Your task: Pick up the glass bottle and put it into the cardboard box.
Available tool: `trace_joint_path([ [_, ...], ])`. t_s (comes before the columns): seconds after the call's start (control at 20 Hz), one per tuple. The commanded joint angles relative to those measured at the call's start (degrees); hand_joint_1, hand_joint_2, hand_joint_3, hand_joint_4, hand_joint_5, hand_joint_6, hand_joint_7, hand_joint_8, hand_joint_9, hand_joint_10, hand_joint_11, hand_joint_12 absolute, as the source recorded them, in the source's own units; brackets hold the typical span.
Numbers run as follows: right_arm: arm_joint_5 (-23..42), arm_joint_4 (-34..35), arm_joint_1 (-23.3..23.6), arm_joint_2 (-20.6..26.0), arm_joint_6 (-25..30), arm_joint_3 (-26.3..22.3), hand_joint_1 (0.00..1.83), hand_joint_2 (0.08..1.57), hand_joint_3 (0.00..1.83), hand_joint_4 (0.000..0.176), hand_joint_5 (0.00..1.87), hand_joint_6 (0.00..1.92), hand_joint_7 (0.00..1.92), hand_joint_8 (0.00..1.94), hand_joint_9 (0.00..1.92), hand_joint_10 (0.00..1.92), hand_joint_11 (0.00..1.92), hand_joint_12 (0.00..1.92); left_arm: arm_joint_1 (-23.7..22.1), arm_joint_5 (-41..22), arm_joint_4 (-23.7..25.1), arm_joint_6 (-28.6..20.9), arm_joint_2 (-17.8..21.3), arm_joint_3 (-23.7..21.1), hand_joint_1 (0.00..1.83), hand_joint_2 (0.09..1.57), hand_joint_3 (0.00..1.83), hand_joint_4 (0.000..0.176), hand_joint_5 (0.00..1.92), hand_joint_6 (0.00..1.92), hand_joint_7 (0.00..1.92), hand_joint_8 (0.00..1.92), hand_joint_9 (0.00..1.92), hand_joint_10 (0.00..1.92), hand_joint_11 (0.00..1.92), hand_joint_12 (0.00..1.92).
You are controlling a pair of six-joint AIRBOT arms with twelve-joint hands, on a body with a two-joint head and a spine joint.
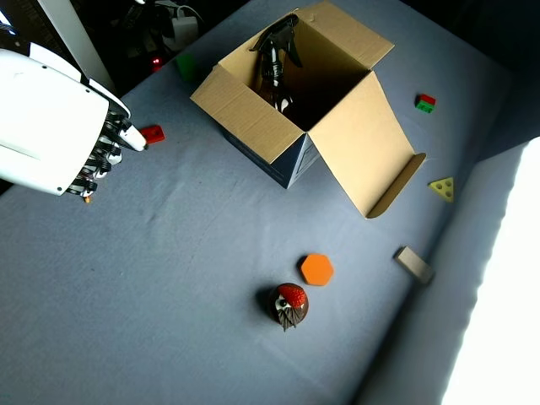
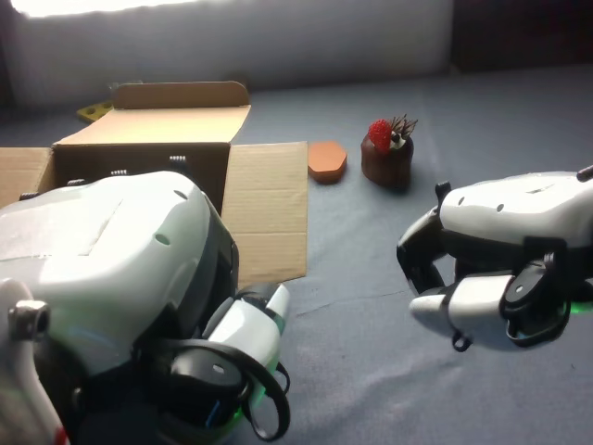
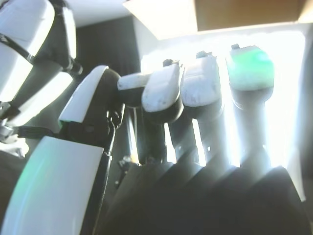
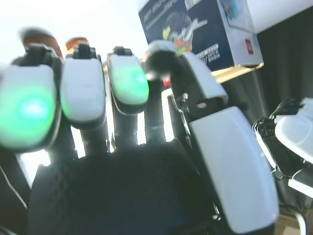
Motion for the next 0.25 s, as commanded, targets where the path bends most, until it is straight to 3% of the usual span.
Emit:
trace_joint_path([
  [0.0,2.55,-4.5,0.83,0.27,1.45,0.04,0.85,1.57,0.0,0.0,0.44,1.92,1.36,1.94,1.46,1.92,1.53,1.92,-0.16,-0.74,5.52,-0.88,0.42,0.13,0.89,1.39,0.01,0.0,1.12,1.92,1.28,1.92,1.31,1.92,1.29,1.92],
  [0.2,2.92,-7.16,0.5,0.36,2.71,0.15,0.85,1.57,0.0,0.0,0.44,1.92,1.36,1.94,1.46,1.92,1.53,1.92,-0.3,-1.88,5.51,-2.4,0.4,-0.35,0.87,1.41,0.01,0.0,1.12,1.92,1.27,1.92,1.29,1.92,1.27,1.92],
])
